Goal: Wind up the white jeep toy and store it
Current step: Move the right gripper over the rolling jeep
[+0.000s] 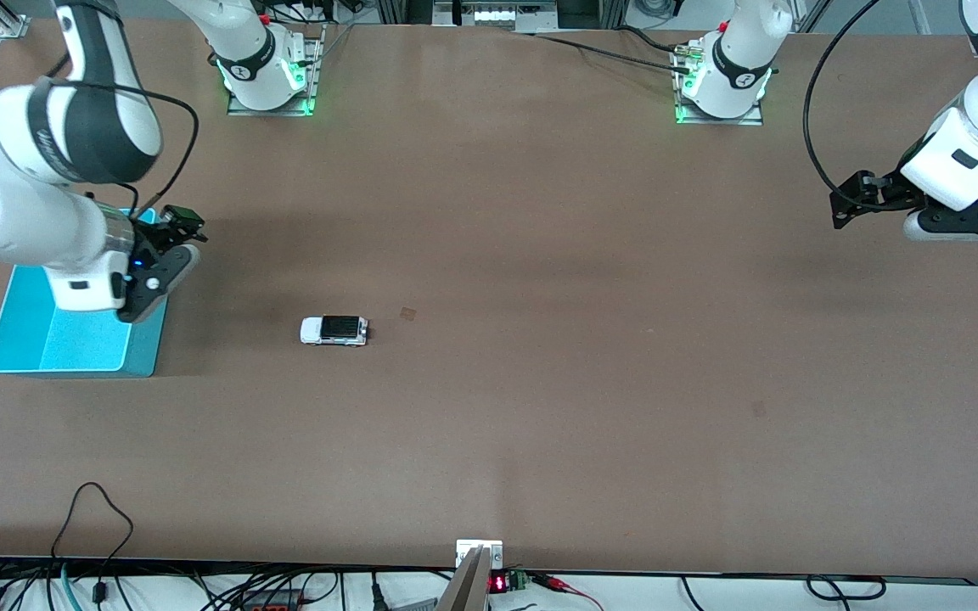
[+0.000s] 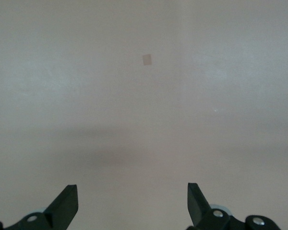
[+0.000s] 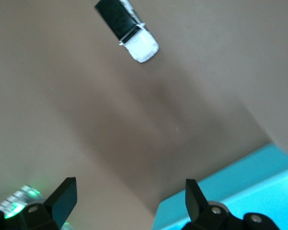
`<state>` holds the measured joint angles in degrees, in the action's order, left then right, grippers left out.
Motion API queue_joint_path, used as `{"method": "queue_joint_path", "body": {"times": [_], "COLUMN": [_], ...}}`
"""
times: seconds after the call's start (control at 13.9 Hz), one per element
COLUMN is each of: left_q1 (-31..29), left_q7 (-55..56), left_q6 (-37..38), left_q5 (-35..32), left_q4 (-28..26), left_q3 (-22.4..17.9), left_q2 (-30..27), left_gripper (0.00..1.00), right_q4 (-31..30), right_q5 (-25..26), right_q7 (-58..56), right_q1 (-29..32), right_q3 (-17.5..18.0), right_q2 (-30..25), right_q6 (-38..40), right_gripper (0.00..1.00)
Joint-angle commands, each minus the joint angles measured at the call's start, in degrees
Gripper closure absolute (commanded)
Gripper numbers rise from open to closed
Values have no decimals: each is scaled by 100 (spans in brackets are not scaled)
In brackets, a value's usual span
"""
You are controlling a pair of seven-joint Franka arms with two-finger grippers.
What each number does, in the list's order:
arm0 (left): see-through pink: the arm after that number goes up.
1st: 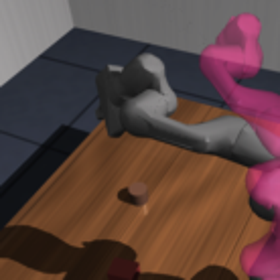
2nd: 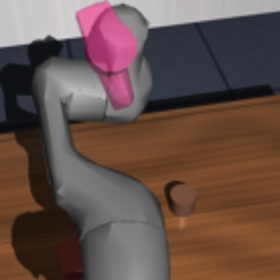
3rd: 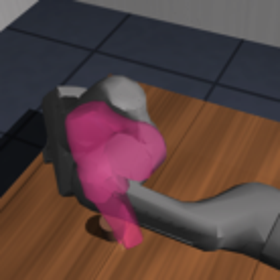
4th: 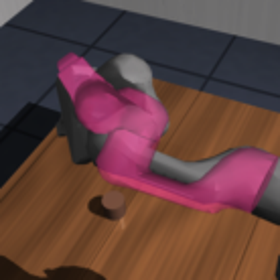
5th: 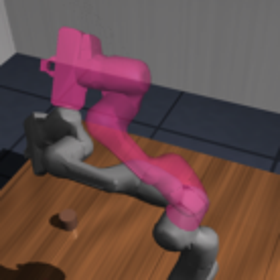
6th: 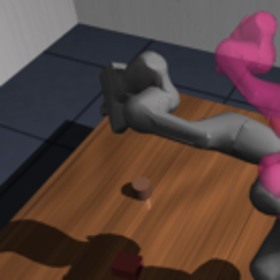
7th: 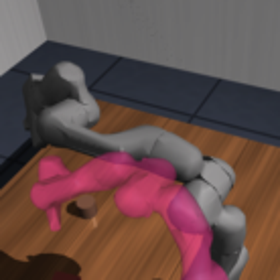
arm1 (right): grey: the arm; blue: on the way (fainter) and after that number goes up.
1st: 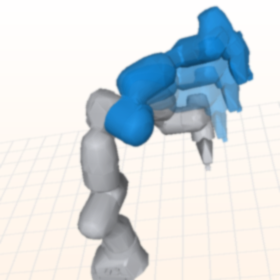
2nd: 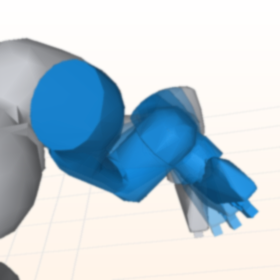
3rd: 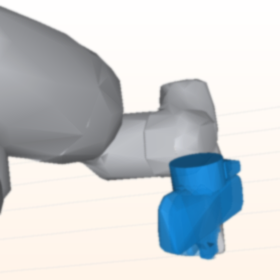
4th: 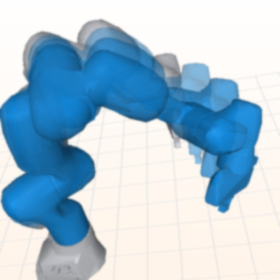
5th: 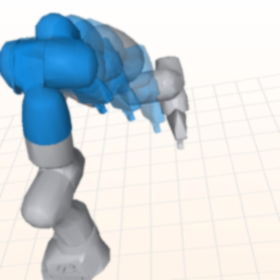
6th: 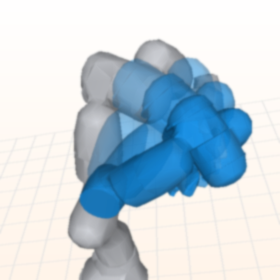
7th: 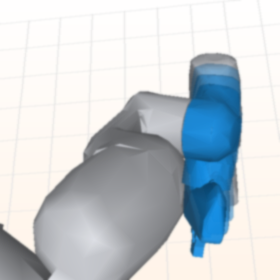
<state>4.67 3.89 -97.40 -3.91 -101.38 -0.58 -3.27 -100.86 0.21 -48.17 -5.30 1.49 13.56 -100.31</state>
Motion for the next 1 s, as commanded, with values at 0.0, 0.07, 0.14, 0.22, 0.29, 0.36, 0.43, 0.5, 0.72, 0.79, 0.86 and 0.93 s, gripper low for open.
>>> {"method": "queue_joint_path", "body": {"times": [0.0, 0.07, 0.14, 0.22, 0.29, 0.36, 0.43, 0.5, 0.72, 0.79, 0.86, 0.93], "left_q1": [-1, -1, -1, -1, -1, -1, -10, -10, -10, -10, -10, -10], "left_q7": [59, 59, 59, 59, 59, 51, 42, 16, 41, 42, 50, 51], "left_q6": [98, 98, 98, 107, 116, 133, 142, 151, 151, 143, 151, 151], "left_q5": [49, 49, 49, 49, 49, 57, 57, 57, 66, 58, 57, 57], "left_q4": [-49, -48, -48, -48, -40, -40, -40, -40, 22, 48, 39, 48], "left_q3": [6, 6, -3, -3, -3, -3, -3, -3, -3, -3, -3, -3], "left_q2": [-78, -78, -69, -78, -69, -78, -78, -78, -43, -34, -25, -25], "left_gripper": [0, 0, 0, 0, 0, 0, 0, 0, 0, 0, 0, 0], "right_q4": [-687, -864, -1048, -1198, -1286, -1305, -1314, -1314, -1305, -1305, -1296, -1296], "right_q5": [-74, -74, -74, -74, -82, -82, -152, -266, -530, -539, -539, -583], "right_q7": [-885, -1166, -1551, -1868, -1985, -1994, -1995, -1986, -1986, -1951, -1916, -1907], "right_q1": [-208, -339, -471, -629, -735, -771, -823, -876, -938, -947, -956, -956], "right_q3": [-8, -8, -8, -8, -8, -8, 18, 36, 97, 149, 185, 194], "right_q2": [-108, -108, -100, -82, 14, 136, 338, 514, 1033, 1156, 1279, 1385], "right_q6": [-811, -1171, -1601, -1989, -2288, -2500, -2789, -3097, -3915, -4126, -4302, -4469], "right_gripper": [0, 0, 0, 0, 0, 0, 0, 0, 0, 0, 0, 0]}}
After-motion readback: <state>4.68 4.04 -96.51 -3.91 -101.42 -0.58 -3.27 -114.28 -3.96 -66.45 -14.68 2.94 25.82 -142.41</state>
